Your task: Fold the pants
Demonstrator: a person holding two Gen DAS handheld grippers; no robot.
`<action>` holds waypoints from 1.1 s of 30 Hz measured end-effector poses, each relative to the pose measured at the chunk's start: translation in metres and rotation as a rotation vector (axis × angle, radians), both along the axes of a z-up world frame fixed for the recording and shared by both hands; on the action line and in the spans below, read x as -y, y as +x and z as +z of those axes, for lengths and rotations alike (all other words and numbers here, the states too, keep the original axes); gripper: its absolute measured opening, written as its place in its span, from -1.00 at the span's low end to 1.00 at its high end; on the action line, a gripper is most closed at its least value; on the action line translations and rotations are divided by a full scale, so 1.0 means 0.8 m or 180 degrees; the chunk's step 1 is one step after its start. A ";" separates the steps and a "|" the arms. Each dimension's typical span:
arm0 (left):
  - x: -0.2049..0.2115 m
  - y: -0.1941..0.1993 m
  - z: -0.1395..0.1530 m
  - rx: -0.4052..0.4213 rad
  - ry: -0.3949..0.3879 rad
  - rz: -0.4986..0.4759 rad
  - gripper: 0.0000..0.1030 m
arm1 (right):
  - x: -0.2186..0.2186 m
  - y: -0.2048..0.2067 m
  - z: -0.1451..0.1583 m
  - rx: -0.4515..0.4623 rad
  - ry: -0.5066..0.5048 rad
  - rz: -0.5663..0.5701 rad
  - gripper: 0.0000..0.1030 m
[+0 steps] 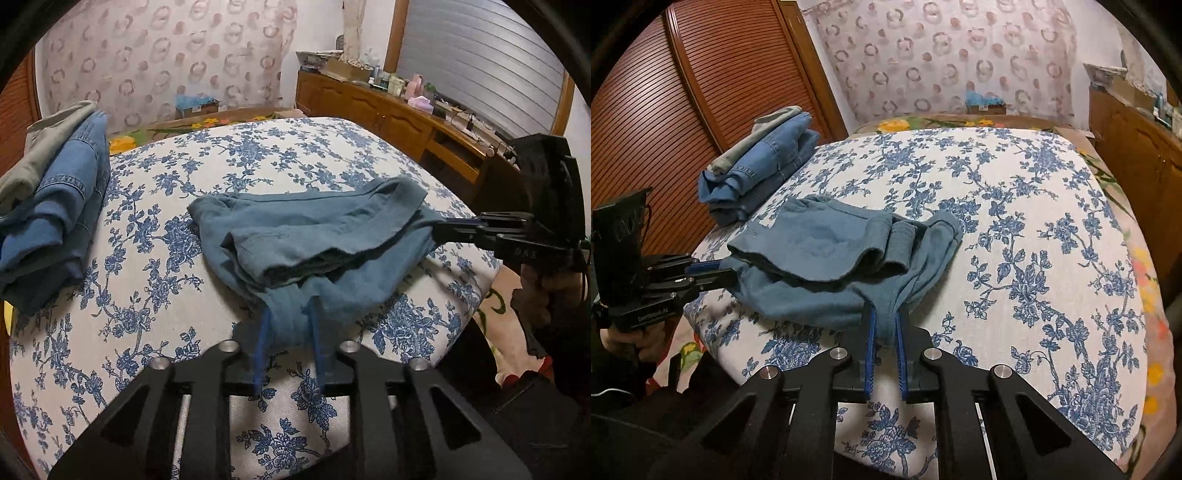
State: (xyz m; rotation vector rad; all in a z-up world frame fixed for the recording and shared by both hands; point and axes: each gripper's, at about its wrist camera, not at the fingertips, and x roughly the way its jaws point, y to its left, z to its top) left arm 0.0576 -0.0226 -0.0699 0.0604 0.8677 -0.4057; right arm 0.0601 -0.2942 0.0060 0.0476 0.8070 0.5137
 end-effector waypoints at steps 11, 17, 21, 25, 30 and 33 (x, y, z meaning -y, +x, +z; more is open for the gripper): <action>-0.008 0.020 -0.023 -0.0117 0.0112 0.0068 -0.01 | -0.011 -0.013 0.007 0.0215 -0.0209 0.0045 -0.17; -0.002 0.038 -0.030 -0.0137 0.0172 0.0037 -0.01 | -0.020 -0.003 -0.003 0.0155 -0.0290 0.0084 -0.17; 0.003 0.051 -0.024 -0.0075 0.0213 0.0038 -0.01 | -0.025 0.002 -0.003 0.0156 -0.0342 0.0112 -0.16; 0.002 0.069 -0.016 -0.0009 0.0202 0.0081 -0.01 | -0.031 0.006 -0.001 0.0184 -0.0382 0.0162 -0.15; 0.001 0.098 -0.015 -0.0005 0.0228 0.0159 -0.01 | -0.031 0.011 -0.001 0.0213 -0.0395 0.0194 -0.14; -0.001 0.113 -0.017 0.0003 0.0261 0.0214 -0.01 | -0.032 0.014 -0.001 0.0229 -0.0426 0.0223 -0.14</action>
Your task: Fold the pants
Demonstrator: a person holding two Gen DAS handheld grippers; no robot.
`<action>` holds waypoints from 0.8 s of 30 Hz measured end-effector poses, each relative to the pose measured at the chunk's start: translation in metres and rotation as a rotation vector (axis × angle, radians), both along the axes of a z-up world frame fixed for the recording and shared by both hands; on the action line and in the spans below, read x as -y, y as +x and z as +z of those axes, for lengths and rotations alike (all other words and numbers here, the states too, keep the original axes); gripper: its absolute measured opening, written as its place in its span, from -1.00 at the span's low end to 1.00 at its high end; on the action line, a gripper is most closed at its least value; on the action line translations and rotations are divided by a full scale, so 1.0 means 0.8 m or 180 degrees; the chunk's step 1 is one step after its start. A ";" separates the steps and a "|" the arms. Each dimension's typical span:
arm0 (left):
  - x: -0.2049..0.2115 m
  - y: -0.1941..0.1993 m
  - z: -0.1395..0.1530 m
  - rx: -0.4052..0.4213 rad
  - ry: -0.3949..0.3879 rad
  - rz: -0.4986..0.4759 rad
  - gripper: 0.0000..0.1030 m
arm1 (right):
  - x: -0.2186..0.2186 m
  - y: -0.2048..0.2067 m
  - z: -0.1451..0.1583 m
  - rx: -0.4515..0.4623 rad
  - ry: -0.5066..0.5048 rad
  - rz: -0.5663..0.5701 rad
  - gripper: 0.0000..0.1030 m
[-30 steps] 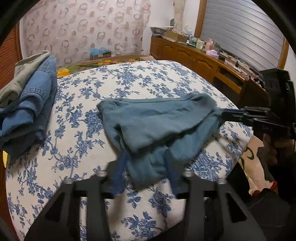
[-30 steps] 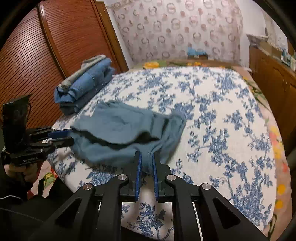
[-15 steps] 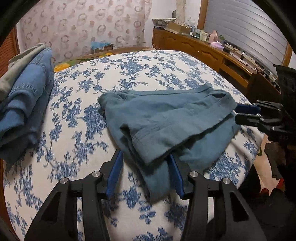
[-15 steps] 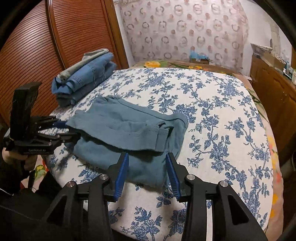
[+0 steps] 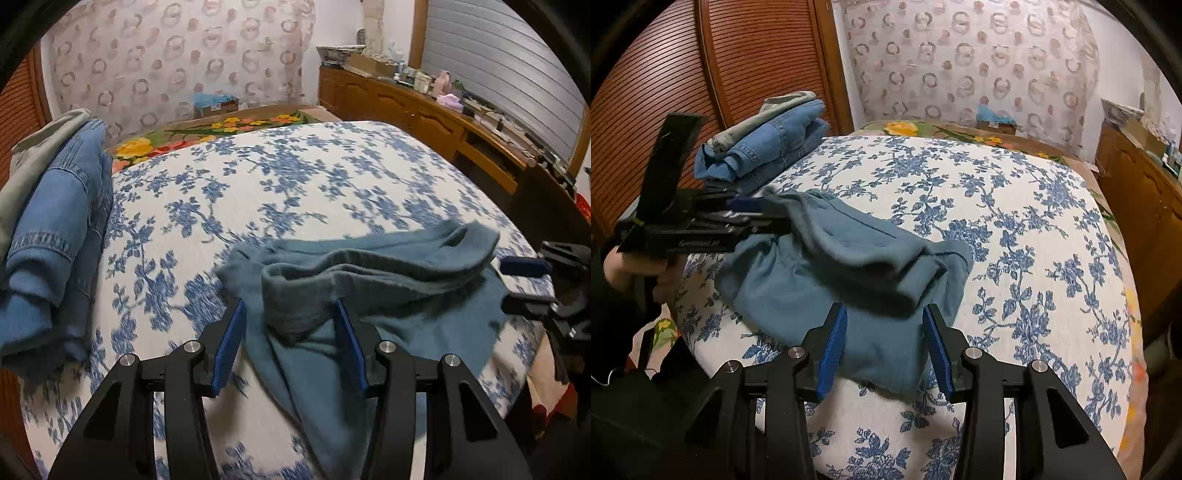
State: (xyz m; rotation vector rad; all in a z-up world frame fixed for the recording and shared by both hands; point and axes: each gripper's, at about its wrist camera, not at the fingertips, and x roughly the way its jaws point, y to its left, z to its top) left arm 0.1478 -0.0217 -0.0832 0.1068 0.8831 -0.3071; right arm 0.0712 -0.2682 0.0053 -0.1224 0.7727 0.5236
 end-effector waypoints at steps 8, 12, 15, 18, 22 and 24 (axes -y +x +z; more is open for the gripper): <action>-0.007 0.008 -0.006 -0.0006 -0.0042 0.0093 -0.01 | -0.005 0.022 -0.003 -0.0070 -0.0094 -0.0018 -0.13; -0.011 0.005 -0.001 0.0013 -0.0061 0.0109 -0.01 | -0.007 0.044 -0.008 -0.0133 -0.0127 -0.0134 -0.13; -0.013 0.002 0.002 0.0039 -0.0072 0.0119 -0.01 | -0.010 0.060 -0.010 -0.0124 -0.0116 -0.0159 -0.13; -0.016 0.000 0.006 0.0075 -0.0106 0.0138 -0.01 | -0.015 0.079 -0.013 -0.0105 -0.0190 -0.0212 -0.14; -0.018 -0.005 0.009 0.0100 -0.0161 0.0154 -0.01 | -0.015 0.104 -0.019 -0.0027 -0.0301 -0.0417 -0.14; -0.018 -0.006 0.007 0.0084 -0.0172 0.0141 -0.01 | -0.013 0.114 -0.023 -0.0104 -0.0203 -0.0465 -0.14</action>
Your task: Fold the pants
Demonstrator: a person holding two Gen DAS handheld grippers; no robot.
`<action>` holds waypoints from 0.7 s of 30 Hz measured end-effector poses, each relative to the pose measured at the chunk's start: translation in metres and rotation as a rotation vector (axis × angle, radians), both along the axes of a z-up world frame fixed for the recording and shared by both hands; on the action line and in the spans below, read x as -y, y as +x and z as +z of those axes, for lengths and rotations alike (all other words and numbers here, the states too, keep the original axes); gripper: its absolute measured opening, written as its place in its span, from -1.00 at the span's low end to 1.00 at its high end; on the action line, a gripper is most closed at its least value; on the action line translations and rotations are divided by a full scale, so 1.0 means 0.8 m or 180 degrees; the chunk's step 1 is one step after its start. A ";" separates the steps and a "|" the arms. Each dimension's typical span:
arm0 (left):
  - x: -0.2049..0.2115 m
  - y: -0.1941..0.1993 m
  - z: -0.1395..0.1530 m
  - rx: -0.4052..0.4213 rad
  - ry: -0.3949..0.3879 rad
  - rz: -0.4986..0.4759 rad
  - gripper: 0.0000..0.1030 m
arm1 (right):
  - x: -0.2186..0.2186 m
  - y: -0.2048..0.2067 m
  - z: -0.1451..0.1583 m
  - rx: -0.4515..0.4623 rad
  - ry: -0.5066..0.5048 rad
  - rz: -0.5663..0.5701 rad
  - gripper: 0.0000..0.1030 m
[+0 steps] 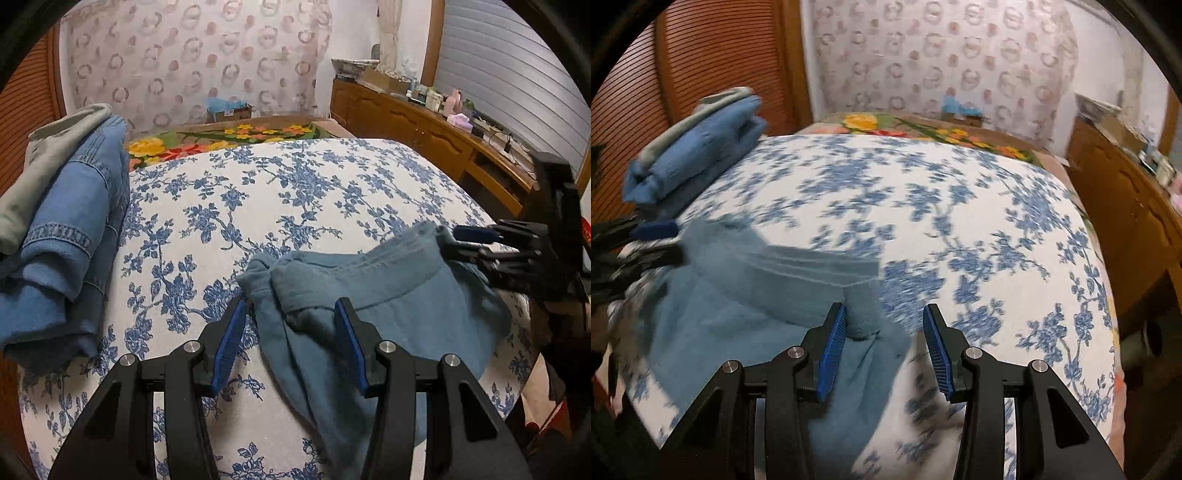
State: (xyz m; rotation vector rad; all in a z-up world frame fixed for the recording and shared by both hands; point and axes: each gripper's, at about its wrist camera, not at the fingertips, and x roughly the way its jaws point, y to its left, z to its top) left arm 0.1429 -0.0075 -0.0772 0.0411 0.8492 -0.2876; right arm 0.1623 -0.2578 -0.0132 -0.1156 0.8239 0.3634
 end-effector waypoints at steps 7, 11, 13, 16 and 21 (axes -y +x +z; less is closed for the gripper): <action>0.001 0.002 -0.014 -0.0073 0.0021 0.0027 0.01 | -0.004 -0.012 0.001 0.0053 0.0053 -0.0061 -0.14; 0.001 0.005 -0.022 -0.0113 0.0030 0.0035 0.02 | 0.006 -0.030 0.007 0.0038 0.0218 -0.0030 -0.14; 0.000 0.006 -0.024 -0.0112 0.0033 0.0038 0.05 | 0.010 -0.034 0.006 0.0020 0.0253 -0.0011 -0.13; -0.001 0.008 -0.026 -0.0133 0.0016 0.0039 0.05 | 0.011 -0.038 -0.001 -0.0044 0.0232 0.0032 -0.13; 0.000 0.015 -0.028 -0.0135 0.0039 0.0013 0.06 | 0.013 -0.034 -0.011 -0.0083 0.0265 0.0026 -0.13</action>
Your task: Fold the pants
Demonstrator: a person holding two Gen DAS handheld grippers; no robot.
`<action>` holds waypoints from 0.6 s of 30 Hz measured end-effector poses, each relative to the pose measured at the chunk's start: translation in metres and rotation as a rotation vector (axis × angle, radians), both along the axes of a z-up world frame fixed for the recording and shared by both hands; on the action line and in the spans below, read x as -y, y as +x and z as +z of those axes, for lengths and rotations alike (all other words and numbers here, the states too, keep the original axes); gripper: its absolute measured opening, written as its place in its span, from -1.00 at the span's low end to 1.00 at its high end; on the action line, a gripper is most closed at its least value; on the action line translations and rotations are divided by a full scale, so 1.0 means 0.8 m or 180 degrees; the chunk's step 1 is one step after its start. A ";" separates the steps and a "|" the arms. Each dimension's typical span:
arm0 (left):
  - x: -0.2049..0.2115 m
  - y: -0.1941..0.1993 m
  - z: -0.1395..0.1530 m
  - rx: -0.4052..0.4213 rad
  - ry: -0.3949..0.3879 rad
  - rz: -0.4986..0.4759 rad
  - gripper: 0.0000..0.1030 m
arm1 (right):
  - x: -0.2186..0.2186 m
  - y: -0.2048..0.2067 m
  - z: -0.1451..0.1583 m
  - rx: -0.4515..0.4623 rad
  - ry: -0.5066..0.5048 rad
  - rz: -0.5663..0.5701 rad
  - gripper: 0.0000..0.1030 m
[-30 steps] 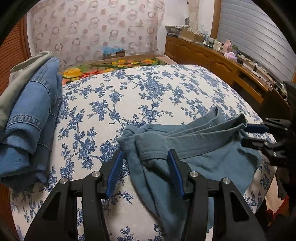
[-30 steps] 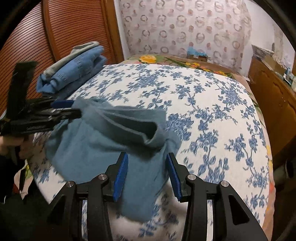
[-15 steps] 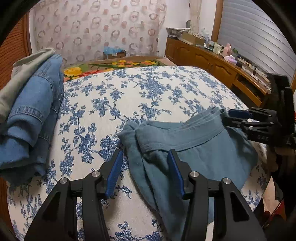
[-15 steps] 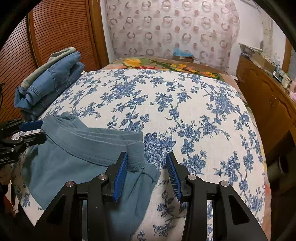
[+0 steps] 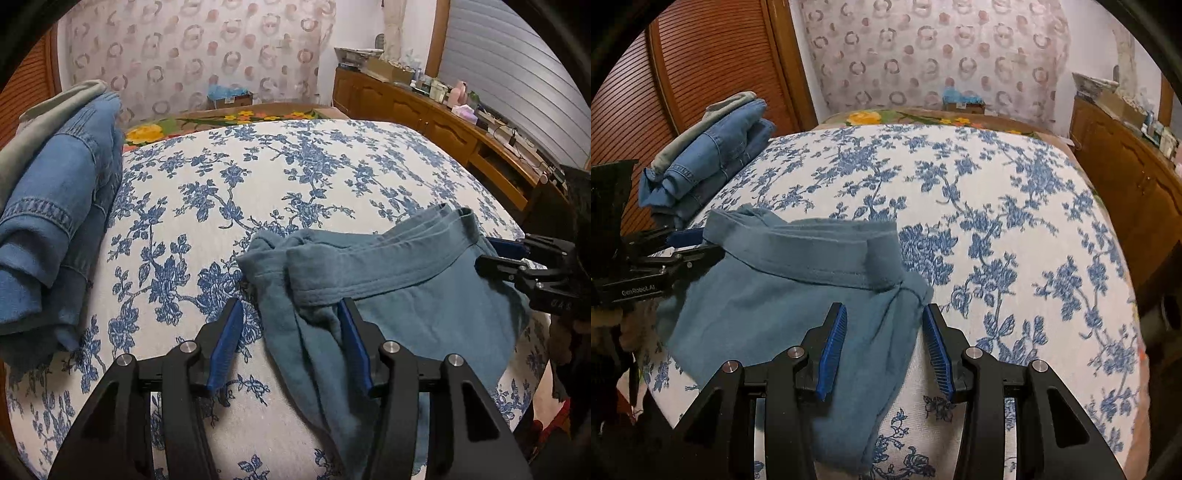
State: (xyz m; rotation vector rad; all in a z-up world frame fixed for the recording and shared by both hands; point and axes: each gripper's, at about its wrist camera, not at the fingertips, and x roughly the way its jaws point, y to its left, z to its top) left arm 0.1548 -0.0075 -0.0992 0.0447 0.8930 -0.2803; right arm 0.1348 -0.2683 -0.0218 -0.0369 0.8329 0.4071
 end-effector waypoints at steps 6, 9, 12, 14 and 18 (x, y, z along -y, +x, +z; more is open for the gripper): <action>0.005 0.006 0.004 -0.0005 0.0105 -0.0028 0.08 | -0.007 -0.007 -0.001 0.0101 -0.0066 -0.0013 -0.12; 0.007 0.006 0.008 0.0010 0.0129 -0.0005 0.08 | -0.008 -0.008 -0.002 0.0111 -0.0049 -0.0017 -0.11; 0.009 0.002 0.019 0.0098 0.0122 -0.0004 0.08 | -0.006 -0.009 -0.003 0.0108 -0.0020 -0.0016 -0.10; 0.011 0.001 0.024 0.0121 0.0107 -0.0029 0.08 | -0.007 -0.008 -0.004 0.0110 -0.0021 -0.0021 -0.10; 0.014 -0.002 0.028 0.0152 0.0082 -0.0077 0.08 | -0.007 -0.008 -0.004 0.0114 -0.0021 -0.0028 -0.10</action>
